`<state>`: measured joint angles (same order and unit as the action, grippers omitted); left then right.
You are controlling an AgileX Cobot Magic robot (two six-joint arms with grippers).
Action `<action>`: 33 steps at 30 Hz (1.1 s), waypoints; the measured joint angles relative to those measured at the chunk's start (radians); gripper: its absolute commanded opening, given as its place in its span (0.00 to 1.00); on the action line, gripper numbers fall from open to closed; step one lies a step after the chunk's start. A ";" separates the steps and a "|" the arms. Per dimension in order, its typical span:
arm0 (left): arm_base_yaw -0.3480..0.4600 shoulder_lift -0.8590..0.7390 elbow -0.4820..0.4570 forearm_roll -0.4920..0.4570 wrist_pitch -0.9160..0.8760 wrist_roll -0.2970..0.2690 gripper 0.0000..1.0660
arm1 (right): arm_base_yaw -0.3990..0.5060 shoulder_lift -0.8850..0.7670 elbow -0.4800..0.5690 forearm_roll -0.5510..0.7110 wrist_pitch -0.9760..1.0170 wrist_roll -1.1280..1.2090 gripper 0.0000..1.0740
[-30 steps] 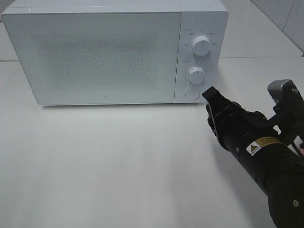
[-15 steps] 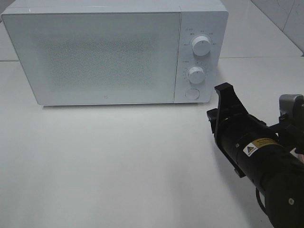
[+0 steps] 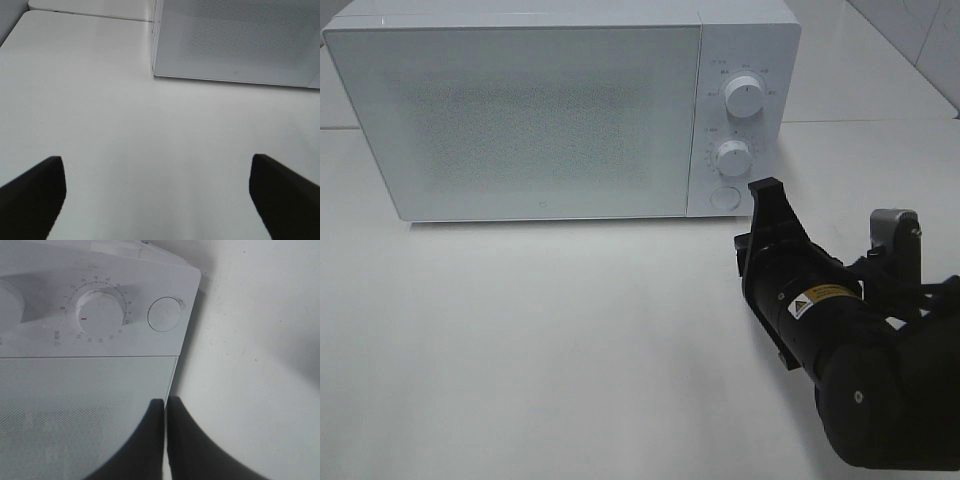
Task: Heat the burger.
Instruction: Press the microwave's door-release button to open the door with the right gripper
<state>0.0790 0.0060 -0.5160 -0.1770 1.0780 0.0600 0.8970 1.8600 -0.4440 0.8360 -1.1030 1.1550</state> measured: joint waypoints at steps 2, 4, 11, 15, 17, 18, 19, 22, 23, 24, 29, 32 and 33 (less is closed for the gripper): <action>0.000 0.000 0.000 0.000 0.000 0.000 0.85 | -0.027 0.020 -0.027 -0.011 0.022 0.005 0.00; 0.000 0.000 0.000 0.000 0.000 0.000 0.85 | -0.034 0.025 -0.036 -0.015 0.029 0.005 0.00; 0.000 0.000 0.000 0.000 0.000 0.000 0.85 | -0.096 0.069 -0.099 -0.052 0.057 0.005 0.00; 0.000 0.000 0.000 0.000 0.000 0.000 0.85 | -0.144 0.090 -0.150 -0.058 0.098 0.013 0.00; 0.000 0.000 0.000 0.000 0.000 0.000 0.85 | -0.153 0.094 -0.160 -0.058 0.103 0.014 0.00; 0.000 0.000 0.000 0.000 0.000 0.000 0.85 | -0.171 0.104 -0.177 -0.058 0.112 0.016 0.00; 0.000 0.000 0.000 0.000 0.000 0.000 0.85 | -0.171 0.104 -0.177 -0.058 0.112 0.016 0.00; 0.000 0.000 0.000 0.000 0.000 0.000 0.85 | -0.193 0.125 -0.205 -0.058 0.121 0.017 0.00; 0.000 0.000 0.000 0.000 0.000 0.000 0.85 | -0.198 0.133 -0.214 -0.060 0.124 0.020 0.00; 0.000 0.000 0.000 0.000 0.000 0.000 0.85 | -0.206 0.150 -0.231 -0.061 0.128 0.023 0.00; 0.000 0.000 0.000 0.000 0.000 0.000 0.85 | -0.221 0.196 -0.279 -0.088 0.146 0.056 0.00; 0.000 0.000 0.000 0.000 0.000 0.000 0.85 | -0.232 0.223 -0.307 -0.107 0.152 0.069 0.00; 0.000 0.000 0.000 0.000 0.000 0.000 0.85 | -0.232 0.223 -0.307 -0.107 0.152 0.069 0.00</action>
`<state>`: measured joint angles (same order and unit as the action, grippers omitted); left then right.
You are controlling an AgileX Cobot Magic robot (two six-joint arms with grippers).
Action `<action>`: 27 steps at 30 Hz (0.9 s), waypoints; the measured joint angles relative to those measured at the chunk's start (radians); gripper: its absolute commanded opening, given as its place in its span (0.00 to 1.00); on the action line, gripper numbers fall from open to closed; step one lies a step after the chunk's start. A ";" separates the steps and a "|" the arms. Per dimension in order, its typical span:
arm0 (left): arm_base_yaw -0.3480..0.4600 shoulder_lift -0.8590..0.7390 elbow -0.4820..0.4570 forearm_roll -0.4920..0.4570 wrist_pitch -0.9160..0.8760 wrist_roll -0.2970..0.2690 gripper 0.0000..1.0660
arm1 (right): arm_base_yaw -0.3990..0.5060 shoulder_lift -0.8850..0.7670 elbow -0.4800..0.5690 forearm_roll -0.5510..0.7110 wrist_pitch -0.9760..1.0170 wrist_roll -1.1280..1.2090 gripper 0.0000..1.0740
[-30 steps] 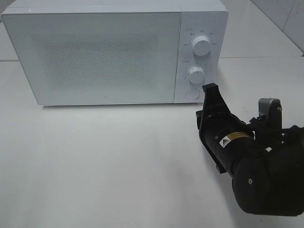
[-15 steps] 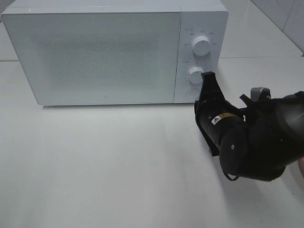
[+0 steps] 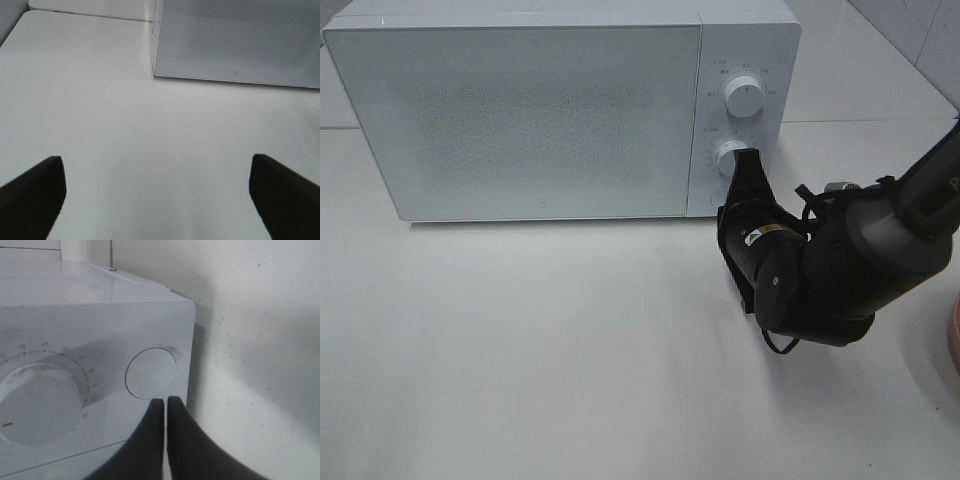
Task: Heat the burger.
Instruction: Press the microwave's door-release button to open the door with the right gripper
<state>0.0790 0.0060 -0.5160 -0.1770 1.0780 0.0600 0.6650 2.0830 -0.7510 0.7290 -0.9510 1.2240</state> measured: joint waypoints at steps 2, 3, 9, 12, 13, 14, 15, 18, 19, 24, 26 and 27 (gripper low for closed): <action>0.000 0.000 0.000 0.000 0.000 0.000 0.85 | -0.009 0.018 -0.027 -0.009 0.006 0.004 0.00; 0.000 0.000 0.000 0.000 0.000 0.000 0.85 | -0.009 0.018 -0.027 -0.009 0.006 0.004 0.00; 0.000 0.000 0.000 0.000 0.000 0.000 0.85 | -0.051 0.059 -0.091 -0.036 0.020 0.004 0.00; 0.000 0.000 0.000 0.000 0.000 0.000 0.85 | -0.068 0.069 -0.109 -0.039 0.027 0.004 0.00; 0.000 0.000 0.000 0.000 0.000 0.000 0.85 | -0.073 0.070 -0.113 -0.046 0.034 0.004 0.00; 0.000 0.000 0.000 0.000 0.000 0.000 0.85 | -0.073 0.070 -0.113 -0.046 0.034 0.004 0.00; 0.000 0.000 0.000 0.000 0.000 0.000 0.85 | -0.084 0.074 -0.119 -0.056 0.051 0.004 0.00; 0.000 0.000 0.000 0.000 0.000 0.000 0.85 | -0.102 0.077 -0.121 -0.063 0.069 0.004 0.00; 0.000 0.000 0.000 0.000 0.000 0.000 0.85 | -0.102 0.077 -0.121 -0.063 0.069 0.004 0.00; 0.000 0.000 0.000 0.000 0.000 0.000 0.85 | -0.115 0.077 -0.121 -0.102 0.087 0.016 0.00; 0.000 0.000 0.000 0.000 0.000 0.000 0.85 | -0.117 0.077 -0.121 -0.112 0.087 0.042 0.00; 0.000 0.000 0.000 0.000 0.000 0.000 0.85 | -0.118 0.077 -0.121 -0.118 0.087 0.057 0.00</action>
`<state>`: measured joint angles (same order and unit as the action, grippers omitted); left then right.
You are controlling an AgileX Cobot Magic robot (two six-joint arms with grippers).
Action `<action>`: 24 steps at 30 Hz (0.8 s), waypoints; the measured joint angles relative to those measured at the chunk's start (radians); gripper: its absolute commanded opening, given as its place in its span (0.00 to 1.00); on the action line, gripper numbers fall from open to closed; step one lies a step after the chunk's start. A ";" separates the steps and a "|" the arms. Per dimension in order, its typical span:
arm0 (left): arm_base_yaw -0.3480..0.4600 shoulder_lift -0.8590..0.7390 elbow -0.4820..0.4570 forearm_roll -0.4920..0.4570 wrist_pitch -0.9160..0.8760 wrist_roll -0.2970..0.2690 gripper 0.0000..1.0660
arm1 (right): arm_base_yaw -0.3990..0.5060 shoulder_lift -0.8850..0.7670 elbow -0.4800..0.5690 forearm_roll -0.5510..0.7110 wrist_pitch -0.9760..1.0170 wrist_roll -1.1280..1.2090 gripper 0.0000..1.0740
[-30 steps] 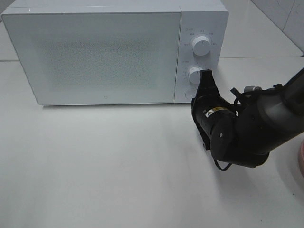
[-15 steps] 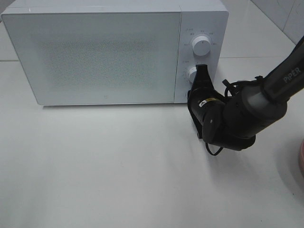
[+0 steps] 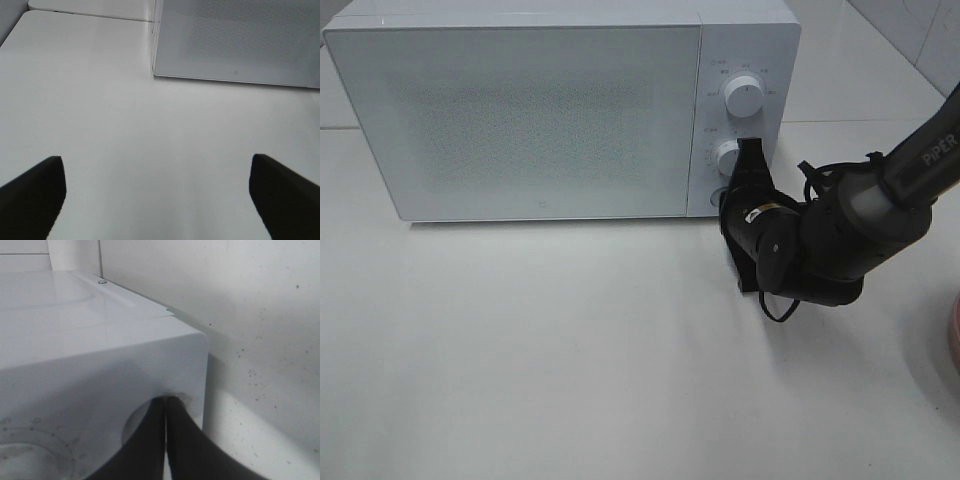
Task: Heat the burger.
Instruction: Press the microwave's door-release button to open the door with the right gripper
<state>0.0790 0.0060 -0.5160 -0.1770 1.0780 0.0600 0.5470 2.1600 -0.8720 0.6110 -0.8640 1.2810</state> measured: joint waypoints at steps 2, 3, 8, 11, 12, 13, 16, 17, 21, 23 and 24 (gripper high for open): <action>0.000 0.000 0.000 0.000 0.000 0.000 0.85 | -0.002 0.000 0.000 -0.016 0.000 0.031 0.00; 0.000 0.000 0.000 0.000 0.000 0.000 0.85 | -0.002 0.000 0.000 -0.016 0.000 0.031 0.00; 0.000 0.000 0.000 0.000 0.000 0.000 0.85 | -0.001 -0.008 0.001 -0.023 -0.009 0.054 0.00; 0.000 0.000 0.000 0.000 0.000 0.000 0.85 | 0.005 -0.009 0.001 -0.009 -0.017 0.054 0.00; 0.000 0.000 0.000 0.000 0.000 0.000 0.85 | 0.005 -0.009 0.001 -0.009 -0.017 0.054 0.00; 0.000 0.000 0.000 0.000 0.000 0.000 0.85 | 0.006 -0.009 0.001 -0.006 -0.018 0.054 0.00; 0.000 0.000 0.000 0.000 0.000 0.000 0.85 | 0.012 -0.009 -0.001 0.012 -0.025 0.053 0.00; 0.000 0.000 0.000 0.000 0.000 0.000 0.85 | 0.012 -0.009 -0.001 0.012 -0.025 0.053 0.00; 0.000 0.000 0.000 0.000 0.000 0.000 0.85 | 0.017 -0.009 -0.002 0.028 -0.039 0.053 0.00; 0.000 0.000 0.000 0.000 0.000 0.000 0.85 | 0.018 -0.009 -0.002 0.031 -0.039 0.052 0.00; 0.000 0.000 0.000 0.000 0.000 0.000 0.85 | 0.019 -0.009 -0.004 0.036 -0.041 0.045 0.00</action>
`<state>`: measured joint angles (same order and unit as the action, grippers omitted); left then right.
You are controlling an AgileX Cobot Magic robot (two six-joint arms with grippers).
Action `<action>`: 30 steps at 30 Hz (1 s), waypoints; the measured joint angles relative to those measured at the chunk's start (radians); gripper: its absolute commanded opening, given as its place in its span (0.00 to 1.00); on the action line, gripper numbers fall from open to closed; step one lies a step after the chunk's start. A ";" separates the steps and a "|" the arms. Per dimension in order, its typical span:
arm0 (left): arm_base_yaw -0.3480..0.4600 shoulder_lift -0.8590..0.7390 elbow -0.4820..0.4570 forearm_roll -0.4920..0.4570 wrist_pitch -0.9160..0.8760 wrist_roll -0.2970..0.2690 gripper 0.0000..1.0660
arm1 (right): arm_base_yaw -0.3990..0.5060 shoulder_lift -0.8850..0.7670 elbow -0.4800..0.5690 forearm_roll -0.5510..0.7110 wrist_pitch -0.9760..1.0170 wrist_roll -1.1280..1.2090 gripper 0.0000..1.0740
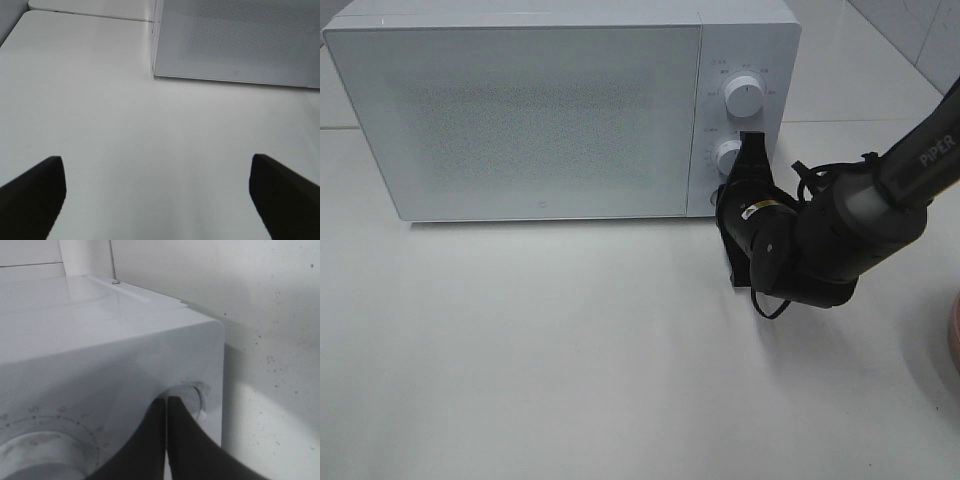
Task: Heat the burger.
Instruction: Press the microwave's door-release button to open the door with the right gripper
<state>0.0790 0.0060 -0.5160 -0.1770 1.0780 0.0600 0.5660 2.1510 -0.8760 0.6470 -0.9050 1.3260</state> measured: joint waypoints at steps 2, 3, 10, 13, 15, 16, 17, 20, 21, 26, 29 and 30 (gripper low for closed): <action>0.000 0.000 0.000 0.000 0.000 0.000 0.85 | 0.001 0.001 -0.008 0.014 0.003 -0.019 0.00; 0.000 0.000 0.000 0.000 0.000 0.000 0.85 | 0.003 0.001 -0.010 0.024 0.004 -0.027 0.00; 0.000 0.000 0.000 0.000 0.000 0.000 0.85 | 0.013 0.016 -0.051 0.098 0.025 -0.073 0.00; 0.000 0.000 0.000 0.000 0.000 0.000 0.85 | 0.016 0.028 -0.070 0.130 0.025 -0.093 0.00; 0.000 0.000 0.000 0.000 0.000 0.000 0.85 | 0.021 0.039 -0.086 0.163 0.020 -0.119 0.00; 0.000 0.000 0.000 0.000 0.000 0.000 0.85 | 0.021 0.039 -0.086 0.163 0.020 -0.119 0.00; 0.000 0.000 0.000 0.000 0.000 0.000 0.85 | 0.023 0.044 -0.090 0.173 0.013 -0.129 0.00; 0.000 0.000 0.000 0.000 0.000 0.000 0.85 | 0.028 0.053 -0.103 0.207 0.004 -0.173 0.00; 0.000 0.000 0.000 0.000 0.000 0.000 0.85 | 0.034 0.053 -0.112 0.236 0.004 -0.196 0.00; 0.000 0.000 0.000 0.000 0.000 0.000 0.85 | 0.036 0.053 -0.117 0.255 0.007 -0.212 0.00; 0.000 0.000 0.000 0.000 0.000 0.000 0.85 | 0.036 0.053 -0.119 0.260 0.014 -0.214 0.00; 0.000 0.000 0.000 0.000 0.000 0.000 0.85 | 0.036 0.053 -0.119 0.260 0.014 -0.214 0.00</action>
<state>0.0790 0.0060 -0.5160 -0.1770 1.0780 0.0600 0.6020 2.2040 -0.9950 0.9070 -0.8910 1.1120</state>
